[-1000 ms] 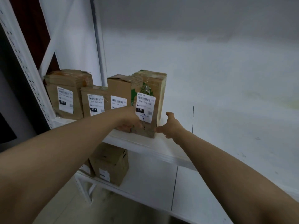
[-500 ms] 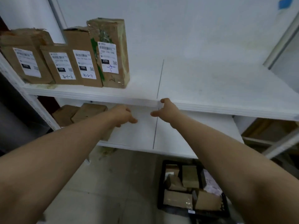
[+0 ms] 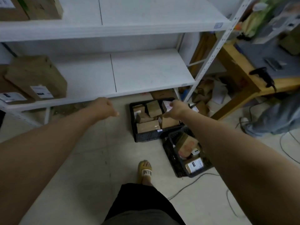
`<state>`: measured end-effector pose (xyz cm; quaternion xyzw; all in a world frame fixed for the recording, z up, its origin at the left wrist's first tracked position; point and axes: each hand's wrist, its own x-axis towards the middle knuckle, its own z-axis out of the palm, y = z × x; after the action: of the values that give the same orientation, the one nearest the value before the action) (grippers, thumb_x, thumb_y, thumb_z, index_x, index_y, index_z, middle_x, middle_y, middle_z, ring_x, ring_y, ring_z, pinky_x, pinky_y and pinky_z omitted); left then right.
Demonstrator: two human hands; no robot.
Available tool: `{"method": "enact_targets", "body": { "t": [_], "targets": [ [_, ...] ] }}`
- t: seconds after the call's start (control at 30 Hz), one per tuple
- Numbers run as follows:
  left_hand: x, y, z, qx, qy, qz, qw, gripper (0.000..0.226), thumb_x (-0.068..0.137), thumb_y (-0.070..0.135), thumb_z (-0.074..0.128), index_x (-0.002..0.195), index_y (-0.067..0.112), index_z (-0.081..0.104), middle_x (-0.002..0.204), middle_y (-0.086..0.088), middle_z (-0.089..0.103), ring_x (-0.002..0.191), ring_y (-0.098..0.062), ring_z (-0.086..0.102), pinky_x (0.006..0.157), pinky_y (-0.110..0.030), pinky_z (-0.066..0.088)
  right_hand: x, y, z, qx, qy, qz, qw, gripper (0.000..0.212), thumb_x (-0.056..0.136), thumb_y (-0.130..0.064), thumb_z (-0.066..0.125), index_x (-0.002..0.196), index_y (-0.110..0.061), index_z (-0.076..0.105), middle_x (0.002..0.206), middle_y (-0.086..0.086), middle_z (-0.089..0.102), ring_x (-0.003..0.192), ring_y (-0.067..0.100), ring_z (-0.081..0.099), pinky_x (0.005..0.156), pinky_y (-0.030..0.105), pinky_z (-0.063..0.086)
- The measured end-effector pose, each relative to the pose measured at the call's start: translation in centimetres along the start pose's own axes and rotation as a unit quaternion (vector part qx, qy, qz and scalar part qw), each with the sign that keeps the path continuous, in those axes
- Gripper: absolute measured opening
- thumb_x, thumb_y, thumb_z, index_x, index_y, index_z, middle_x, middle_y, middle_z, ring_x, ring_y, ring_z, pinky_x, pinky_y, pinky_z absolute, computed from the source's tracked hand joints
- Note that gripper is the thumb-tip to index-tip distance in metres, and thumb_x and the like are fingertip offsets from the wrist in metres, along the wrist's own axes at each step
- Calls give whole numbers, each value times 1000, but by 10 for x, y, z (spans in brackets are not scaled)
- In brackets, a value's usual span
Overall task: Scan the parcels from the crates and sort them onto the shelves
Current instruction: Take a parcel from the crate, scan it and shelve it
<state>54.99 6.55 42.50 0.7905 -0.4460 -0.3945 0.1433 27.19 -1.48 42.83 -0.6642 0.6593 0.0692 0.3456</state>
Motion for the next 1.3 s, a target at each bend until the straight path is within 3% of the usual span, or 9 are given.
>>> {"method": "enact_targets", "body": {
  "t": [0.07,0.33,0.47,0.57,0.7,0.9,1.1,1.2,1.3],
  "targets": [
    [-15,-10,30,10,-40,-7,999,30,83,14,82,73,11,54,75,-10,52,66,-21,50,61,-28,41,-23,34,15,-27,-5,36,999,67,91,-36,73,144,-5,47,135,16,57,122,34,56,101,39,50],
    [-35,-15,102,69,-55,-6,996,17,78,10,80,80,9,63,99,-22,67,94,-36,65,83,-38,53,-67,120,16,-38,12,85,996,34,92,-23,71,120,-8,60,109,10,63,89,22,55,72,31,48],
    [-45,11,136,85,-44,12,995,7,81,4,72,85,2,67,94,-20,67,92,-36,66,83,-43,56,-75,158,4,-55,18,74,996,39,92,-25,71,127,-12,58,113,8,61,99,25,58,79,33,50],
    [-56,43,173,113,-55,13,992,3,86,1,66,86,-2,66,85,-15,62,86,-32,62,69,-33,48,-77,200,-11,-79,1,72,994,39,94,-29,68,128,-12,60,124,8,62,113,27,59,87,33,49],
    [-62,82,241,135,-78,4,988,11,89,10,67,97,3,70,91,-12,65,80,-23,59,58,-28,43,-66,269,-34,-134,-21,74,988,44,90,-43,68,125,-17,64,118,6,66,102,24,60,90,35,53],
    [-70,156,360,137,-127,-28,982,18,90,18,72,102,5,75,110,-11,71,103,-26,65,87,-32,53,-40,372,-76,-116,-62,75,988,50,95,-36,66,136,-11,57,135,10,58,125,28,55,97,32,46],
    [-75,201,434,109,-153,-7,982,12,87,14,74,98,8,71,102,-10,68,96,-25,65,79,-30,53,8,437,-78,-128,-117,79,982,41,93,-39,64,121,-8,62,131,12,61,108,26,56,88,31,47],
    [-67,198,439,130,-160,-26,978,9,91,15,70,90,11,63,91,-6,58,73,-16,52,57,-24,38,25,445,-78,-143,-152,41,977,40,101,-34,55,131,-8,58,138,10,56,123,29,53,96,31,44],
    [-44,186,435,147,-152,-71,975,24,89,18,71,70,17,57,78,-7,55,74,-20,52,59,-29,33,45,447,-77,-137,-169,35,975,44,102,-31,54,139,-7,52,143,15,53,131,30,50,102,31,43]
  ]
}}
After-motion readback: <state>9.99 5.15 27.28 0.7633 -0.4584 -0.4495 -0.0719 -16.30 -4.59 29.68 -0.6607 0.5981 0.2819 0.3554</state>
